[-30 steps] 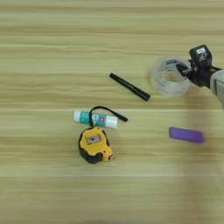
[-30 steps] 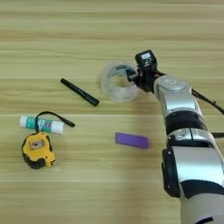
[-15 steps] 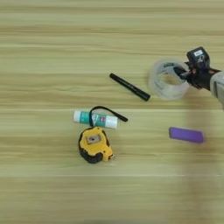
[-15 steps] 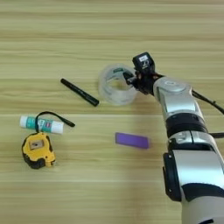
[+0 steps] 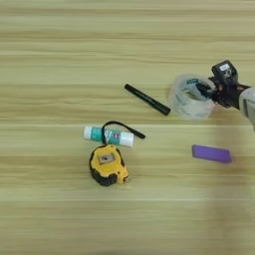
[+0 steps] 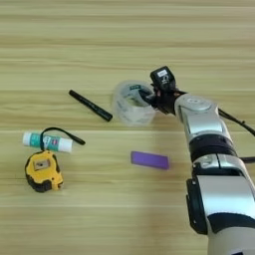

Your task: Move the objects on the table

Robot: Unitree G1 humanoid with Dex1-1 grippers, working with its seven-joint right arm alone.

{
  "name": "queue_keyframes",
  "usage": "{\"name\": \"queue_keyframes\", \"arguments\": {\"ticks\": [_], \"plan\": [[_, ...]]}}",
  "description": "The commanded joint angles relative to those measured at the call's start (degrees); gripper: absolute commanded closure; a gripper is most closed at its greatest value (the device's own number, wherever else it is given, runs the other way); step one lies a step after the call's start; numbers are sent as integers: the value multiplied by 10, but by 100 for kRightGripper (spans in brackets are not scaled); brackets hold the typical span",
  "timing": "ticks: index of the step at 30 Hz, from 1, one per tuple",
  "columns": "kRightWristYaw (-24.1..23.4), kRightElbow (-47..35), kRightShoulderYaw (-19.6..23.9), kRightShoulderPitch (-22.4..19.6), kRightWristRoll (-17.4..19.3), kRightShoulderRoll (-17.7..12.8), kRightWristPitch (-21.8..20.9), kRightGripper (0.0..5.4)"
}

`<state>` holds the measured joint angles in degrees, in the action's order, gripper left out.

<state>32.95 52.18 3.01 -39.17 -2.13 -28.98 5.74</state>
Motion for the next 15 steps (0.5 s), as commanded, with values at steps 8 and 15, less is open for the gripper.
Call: {"name": "queue_keyframes", "arguments": {"ticks": [8, 15], "plan": [[-15, -66, 30, -38, 30, -8, -37, 180], [-17, -111, 48, -33, 51, 1, -73, 73]]}}
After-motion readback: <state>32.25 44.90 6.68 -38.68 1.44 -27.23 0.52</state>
